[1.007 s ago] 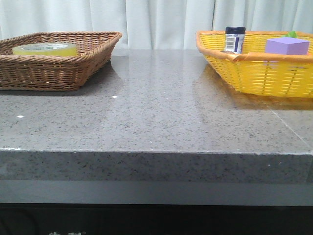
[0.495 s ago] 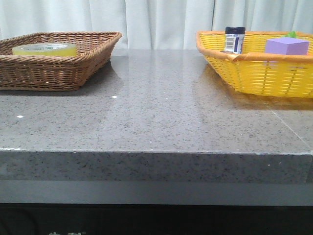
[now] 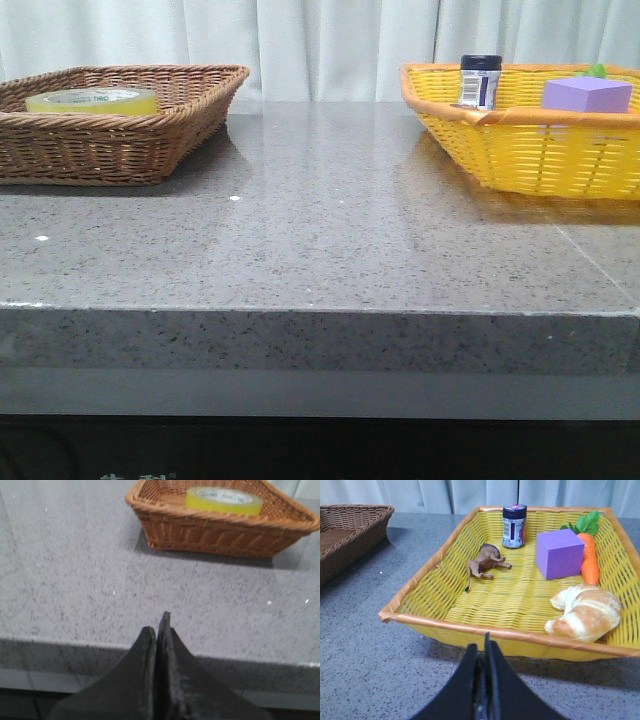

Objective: Transfer tape with both arms

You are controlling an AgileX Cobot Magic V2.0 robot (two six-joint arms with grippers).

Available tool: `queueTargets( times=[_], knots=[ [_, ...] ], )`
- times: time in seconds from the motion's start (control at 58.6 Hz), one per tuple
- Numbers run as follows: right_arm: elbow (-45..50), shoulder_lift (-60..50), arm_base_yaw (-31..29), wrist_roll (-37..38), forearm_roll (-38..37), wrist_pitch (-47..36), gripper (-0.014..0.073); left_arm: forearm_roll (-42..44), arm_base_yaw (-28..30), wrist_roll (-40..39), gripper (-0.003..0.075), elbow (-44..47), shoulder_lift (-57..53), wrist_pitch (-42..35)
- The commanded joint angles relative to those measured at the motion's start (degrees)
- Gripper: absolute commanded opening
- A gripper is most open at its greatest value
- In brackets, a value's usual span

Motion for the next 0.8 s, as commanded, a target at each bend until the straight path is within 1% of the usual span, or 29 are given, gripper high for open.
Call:
queueTargets(
  times=[0.0,0.102,0.222,0.785],
  knots=[
    [-1.57,0.17,-0.30,-0.35,0.42,-4.73,-0.0069,0.00,0.00,-0.32,-0.0020,1.10,-1.14,-8.60],
    [-1.57,0.17,-0.30,-0.35,0.42,-4.73,-0.0069,0.00,0.00,-0.32,-0.0020,3.24,-1.14,-11.75],
    [-1.57,0.17,-0.30,-0.35,0.42,-4.73,-0.0069,0.00,0.00,-0.32,-0.0020,3.25,-1.14,-12.91],
    [-1.57,0.17,-0.30,-0.35,0.42,-4.73,-0.0069,0.00,0.00,-0.32,-0.0020,3.25,-1.04,-12.76]
  ],
)
